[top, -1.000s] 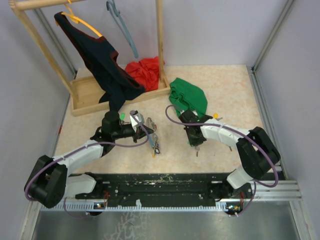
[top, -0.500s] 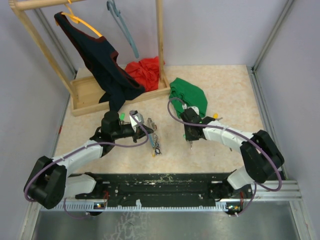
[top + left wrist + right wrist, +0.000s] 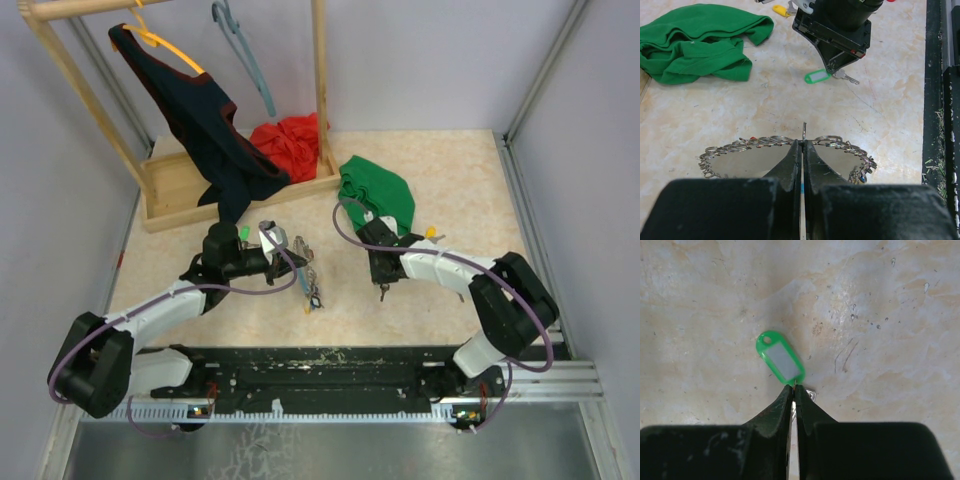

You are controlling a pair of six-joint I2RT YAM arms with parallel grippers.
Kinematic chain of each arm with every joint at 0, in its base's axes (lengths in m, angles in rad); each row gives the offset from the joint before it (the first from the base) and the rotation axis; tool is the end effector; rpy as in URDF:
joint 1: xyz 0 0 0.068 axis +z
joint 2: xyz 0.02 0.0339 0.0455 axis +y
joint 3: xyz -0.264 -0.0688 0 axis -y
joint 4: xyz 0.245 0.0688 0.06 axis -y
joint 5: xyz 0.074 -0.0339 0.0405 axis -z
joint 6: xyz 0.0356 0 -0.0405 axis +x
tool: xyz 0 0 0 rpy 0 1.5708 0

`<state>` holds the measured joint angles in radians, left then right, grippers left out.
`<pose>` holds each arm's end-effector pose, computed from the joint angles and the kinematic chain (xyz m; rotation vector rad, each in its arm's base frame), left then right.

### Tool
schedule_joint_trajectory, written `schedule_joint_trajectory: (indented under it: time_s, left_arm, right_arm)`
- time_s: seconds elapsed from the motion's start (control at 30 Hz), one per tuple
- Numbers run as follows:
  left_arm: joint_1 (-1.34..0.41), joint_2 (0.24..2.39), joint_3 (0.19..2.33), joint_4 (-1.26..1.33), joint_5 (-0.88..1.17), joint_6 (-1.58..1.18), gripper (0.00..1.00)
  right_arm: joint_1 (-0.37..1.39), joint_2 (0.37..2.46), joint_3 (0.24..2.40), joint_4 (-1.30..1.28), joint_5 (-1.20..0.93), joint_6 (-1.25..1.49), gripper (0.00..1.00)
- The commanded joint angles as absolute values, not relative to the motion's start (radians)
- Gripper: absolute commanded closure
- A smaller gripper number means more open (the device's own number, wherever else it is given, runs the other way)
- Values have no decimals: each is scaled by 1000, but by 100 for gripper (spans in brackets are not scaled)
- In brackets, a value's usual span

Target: Put the keys on the keyring

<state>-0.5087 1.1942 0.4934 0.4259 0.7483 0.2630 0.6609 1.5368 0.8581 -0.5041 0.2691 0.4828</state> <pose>0.2023 -0.1406 0.2197 1.1587 1.4484 -0.8578 0.2272 0.1646 0.1700 -0.1669 2.6683 -0.0201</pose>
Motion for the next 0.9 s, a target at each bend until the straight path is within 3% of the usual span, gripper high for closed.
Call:
schedule_joint_trajectory:
  time_s: [0.0,0.3,0.87]
  left_arm:
    - [-506,1173,520,462,762,274,99]
    - [-506,1179,522,462,767,273,99]
    - [-507,1183,525,459,773,273,99]
  right_arm:
    - [671,1545,905,-510,297,483,93]
    - [671,1532,932,-558,307,461,83]
    - [670,1560,930,-559,284,444,85]
